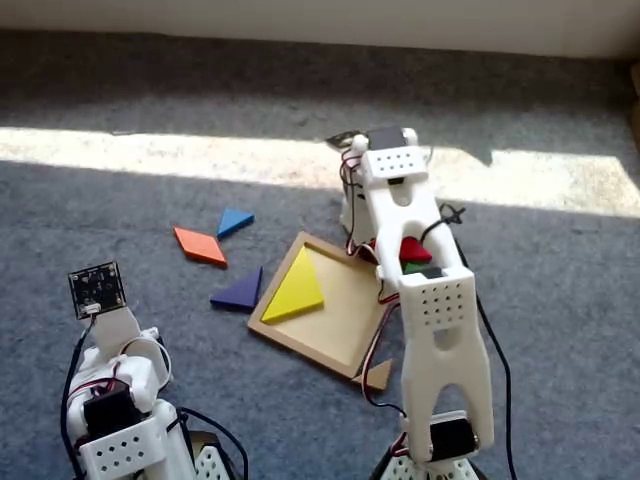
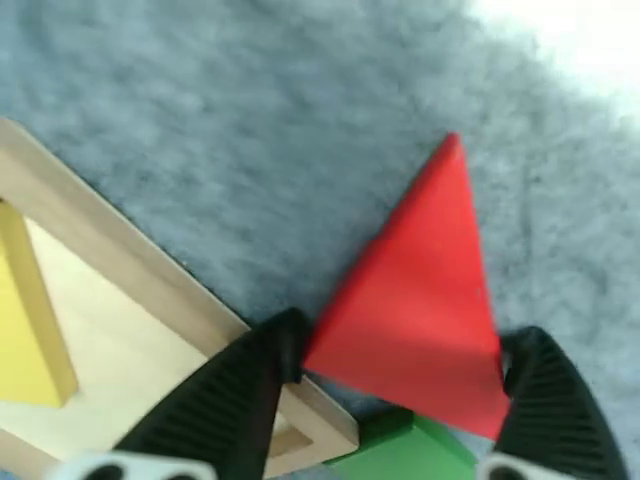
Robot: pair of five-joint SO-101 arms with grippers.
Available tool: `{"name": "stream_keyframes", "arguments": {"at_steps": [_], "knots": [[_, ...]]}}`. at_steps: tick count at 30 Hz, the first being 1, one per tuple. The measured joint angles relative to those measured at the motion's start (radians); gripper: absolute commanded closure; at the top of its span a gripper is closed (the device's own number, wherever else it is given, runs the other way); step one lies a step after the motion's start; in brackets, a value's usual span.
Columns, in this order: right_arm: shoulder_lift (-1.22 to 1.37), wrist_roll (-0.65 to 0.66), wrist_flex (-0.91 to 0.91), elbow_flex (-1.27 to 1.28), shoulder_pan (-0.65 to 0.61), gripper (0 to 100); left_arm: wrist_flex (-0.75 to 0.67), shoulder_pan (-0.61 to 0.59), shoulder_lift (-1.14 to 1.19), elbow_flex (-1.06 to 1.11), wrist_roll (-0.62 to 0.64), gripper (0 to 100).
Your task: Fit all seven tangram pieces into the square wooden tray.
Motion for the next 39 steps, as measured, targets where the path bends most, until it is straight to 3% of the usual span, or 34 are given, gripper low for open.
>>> {"name": "stream_keyframes", "arguments": {"at_steps": [18, 32, 39], "knots": [[-0.054, 0.061, 0.023, -0.051, 0.023, 88.1, 0.0, 0.0, 0.0, 0.0, 0.0, 99], [-0.19, 0.064, 0.026, -0.051, 0.152, 90.9, 0.0, 0.0, 0.0, 0.0, 0.0, 99], [-0.319, 0.066, 0.029, 0.023, 0.158, 76.1, 0.0, 0.0, 0.0, 0.0, 0.0, 99]]}}
